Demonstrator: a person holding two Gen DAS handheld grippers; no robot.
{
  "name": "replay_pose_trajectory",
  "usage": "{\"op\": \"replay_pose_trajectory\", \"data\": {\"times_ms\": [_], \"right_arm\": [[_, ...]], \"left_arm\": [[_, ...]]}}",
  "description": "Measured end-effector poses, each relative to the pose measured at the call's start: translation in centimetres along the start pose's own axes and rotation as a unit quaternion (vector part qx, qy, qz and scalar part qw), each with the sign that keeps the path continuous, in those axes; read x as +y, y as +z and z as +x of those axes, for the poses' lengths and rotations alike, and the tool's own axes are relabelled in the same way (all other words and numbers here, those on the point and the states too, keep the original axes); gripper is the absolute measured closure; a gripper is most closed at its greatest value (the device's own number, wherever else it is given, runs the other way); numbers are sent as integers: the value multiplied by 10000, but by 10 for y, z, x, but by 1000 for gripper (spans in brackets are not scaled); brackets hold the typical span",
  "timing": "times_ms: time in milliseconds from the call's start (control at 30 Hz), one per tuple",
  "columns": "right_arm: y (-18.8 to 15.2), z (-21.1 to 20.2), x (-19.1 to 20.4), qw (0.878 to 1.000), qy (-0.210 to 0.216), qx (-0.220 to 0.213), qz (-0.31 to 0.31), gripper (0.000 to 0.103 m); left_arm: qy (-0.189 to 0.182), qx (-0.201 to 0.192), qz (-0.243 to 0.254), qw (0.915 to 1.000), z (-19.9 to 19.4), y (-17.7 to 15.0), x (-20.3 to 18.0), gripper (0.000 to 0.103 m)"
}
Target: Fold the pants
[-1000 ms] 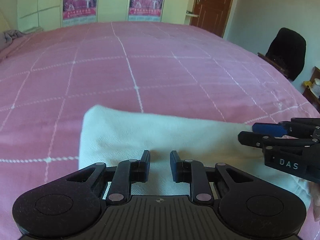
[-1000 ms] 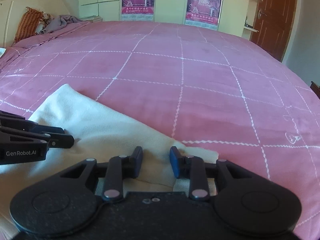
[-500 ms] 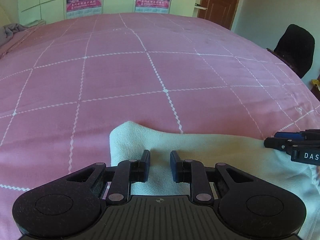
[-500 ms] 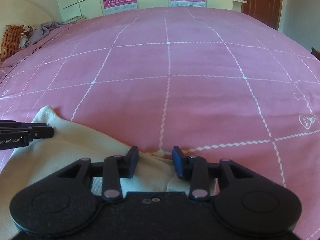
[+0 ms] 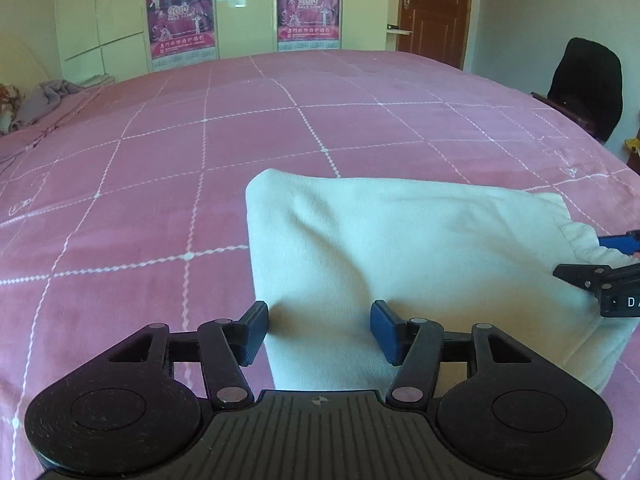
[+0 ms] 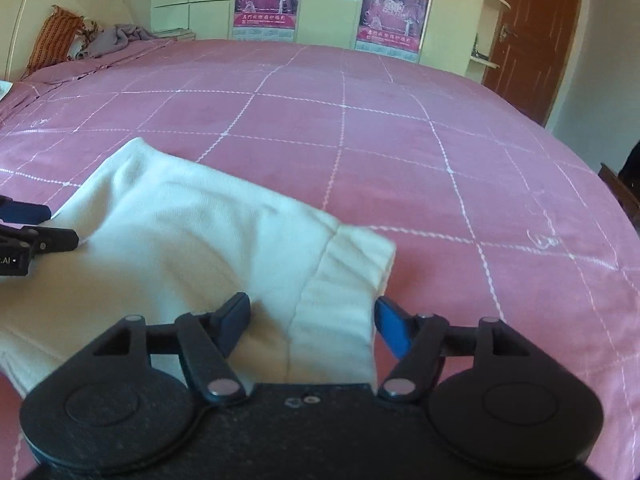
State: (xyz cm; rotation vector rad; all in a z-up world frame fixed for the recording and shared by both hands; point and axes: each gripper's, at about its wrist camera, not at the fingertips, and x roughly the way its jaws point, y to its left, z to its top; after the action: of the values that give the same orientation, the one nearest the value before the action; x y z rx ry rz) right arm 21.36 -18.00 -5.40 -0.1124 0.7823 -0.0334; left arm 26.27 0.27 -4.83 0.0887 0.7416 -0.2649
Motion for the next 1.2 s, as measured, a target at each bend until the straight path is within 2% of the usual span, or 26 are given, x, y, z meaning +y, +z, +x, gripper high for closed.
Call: {"op": "replay_pose_trajectory", "data": {"times_ms": [167,267,333,400,433,533,1033,1200], "right_arm": [[-22,-21,-17,9971,281,83,699,29],[-39,-27,-31,9900,605,100,1268,28],[-49,-25,-45,9782,961,127,1836,27],[-60,-15,-61,9616,1322,173,2398,24],[-65,-11,-65,9569,1456,97,2510,23],[-71,-11,-64,9573,1527,-100,2455,22],[-70,-12,-57,9582,1477,-116,2449,19],[-68,-11,-62,9552,1592,-32,2496,18]], "left_arm": [[11,3,-89,10000,-28,-31,5,38],[-63,-63,-310,9995,-42,-47,14,37],[-65,-63,-392,9992,-43,-53,17,31],[4,-77,-407,9991,-41,-57,20,19],[-3,-66,-469,9989,-40,-59,22,18],[-216,39,-652,9976,-37,-61,28,18],[-429,-1,-526,9977,-28,-56,23,18],[-715,76,-709,9949,-19,-53,32,18]]}}
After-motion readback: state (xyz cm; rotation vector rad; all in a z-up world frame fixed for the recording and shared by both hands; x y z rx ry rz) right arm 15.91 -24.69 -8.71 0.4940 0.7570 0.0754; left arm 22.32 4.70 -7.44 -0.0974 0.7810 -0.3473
